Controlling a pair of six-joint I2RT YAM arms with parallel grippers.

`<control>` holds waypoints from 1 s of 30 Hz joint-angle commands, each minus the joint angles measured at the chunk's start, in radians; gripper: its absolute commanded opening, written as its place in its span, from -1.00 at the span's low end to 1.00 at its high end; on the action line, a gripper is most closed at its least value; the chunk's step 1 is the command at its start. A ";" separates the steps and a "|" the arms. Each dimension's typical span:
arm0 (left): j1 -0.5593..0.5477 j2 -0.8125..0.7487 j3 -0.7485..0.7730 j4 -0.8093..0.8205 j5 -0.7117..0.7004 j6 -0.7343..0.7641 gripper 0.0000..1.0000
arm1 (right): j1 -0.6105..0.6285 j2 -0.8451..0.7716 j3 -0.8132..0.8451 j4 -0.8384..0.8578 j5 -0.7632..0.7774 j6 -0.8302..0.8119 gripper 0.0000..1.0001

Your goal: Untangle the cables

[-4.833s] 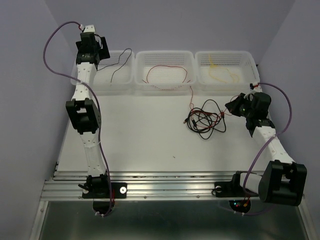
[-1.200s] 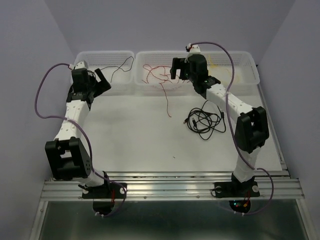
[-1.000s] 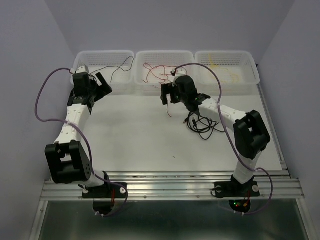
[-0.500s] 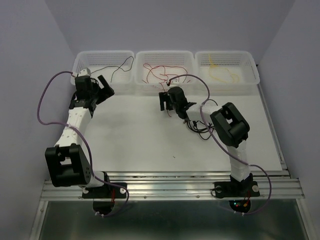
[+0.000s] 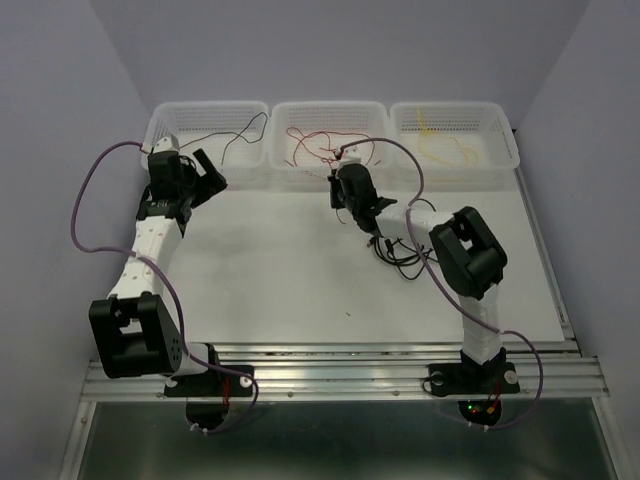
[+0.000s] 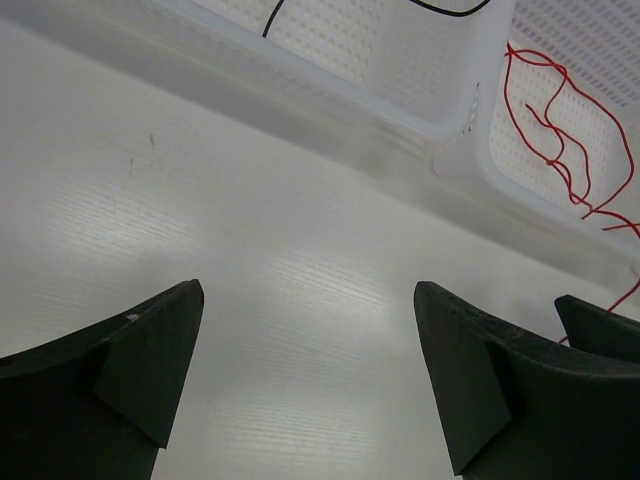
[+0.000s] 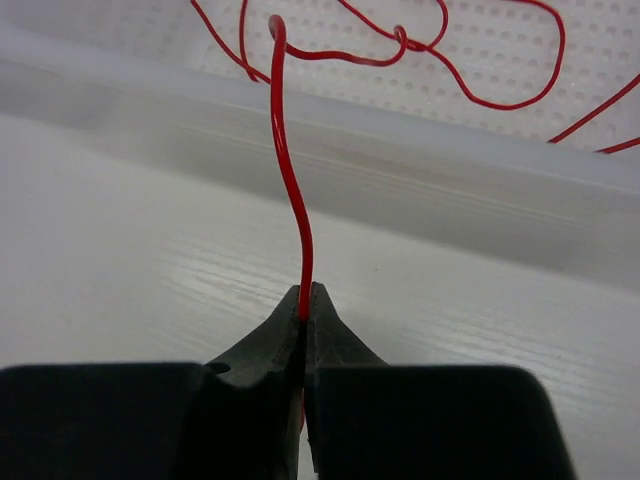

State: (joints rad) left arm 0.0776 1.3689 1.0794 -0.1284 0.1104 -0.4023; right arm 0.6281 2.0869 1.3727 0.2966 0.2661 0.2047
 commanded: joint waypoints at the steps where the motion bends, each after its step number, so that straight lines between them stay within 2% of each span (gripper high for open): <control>1: -0.007 -0.054 0.010 0.033 -0.005 0.000 0.97 | -0.002 -0.161 0.083 -0.025 -0.033 -0.033 -0.99; 7: -0.007 -0.056 0.011 0.042 -0.006 0.002 0.97 | -0.030 -0.104 0.293 -0.057 -0.099 -0.062 -0.99; 15: -0.007 -0.039 0.025 0.049 0.000 0.013 0.97 | -0.137 0.204 0.646 -0.065 -0.114 -0.105 -0.99; 18: -0.007 -0.027 0.031 0.053 0.003 0.014 0.97 | -0.137 0.318 0.819 -0.073 -0.090 -0.140 -0.99; 19: -0.007 -0.027 0.034 0.052 0.003 0.014 0.97 | -0.137 0.340 0.819 -0.085 -0.094 -0.148 -0.96; 20: -0.007 -0.022 0.037 0.053 0.002 0.016 0.97 | -0.137 0.355 0.874 -0.108 -0.100 -0.146 -0.74; 21: -0.007 -0.021 0.039 0.052 0.002 0.014 0.97 | -0.137 0.367 0.893 -0.117 -0.105 -0.146 -0.43; 23: -0.007 -0.016 0.042 0.052 0.006 0.013 0.97 | -0.137 0.366 0.895 -0.128 -0.113 -0.145 0.40; 27: -0.009 -0.014 0.053 0.050 0.020 0.010 0.97 | -0.137 0.286 0.809 -0.129 -0.100 -0.140 0.87; 29: -0.010 -0.022 0.053 0.052 0.026 0.008 0.97 | -0.137 0.210 0.763 -0.135 -0.094 -0.140 0.99; 30: -0.012 -0.025 0.051 0.052 0.028 0.007 0.97 | -0.137 0.182 0.712 -0.140 -0.090 -0.139 1.00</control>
State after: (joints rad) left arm 0.0765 1.3594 1.0832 -0.1116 0.1154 -0.4015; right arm 0.4801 2.4599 2.1517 0.1165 0.1638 0.0761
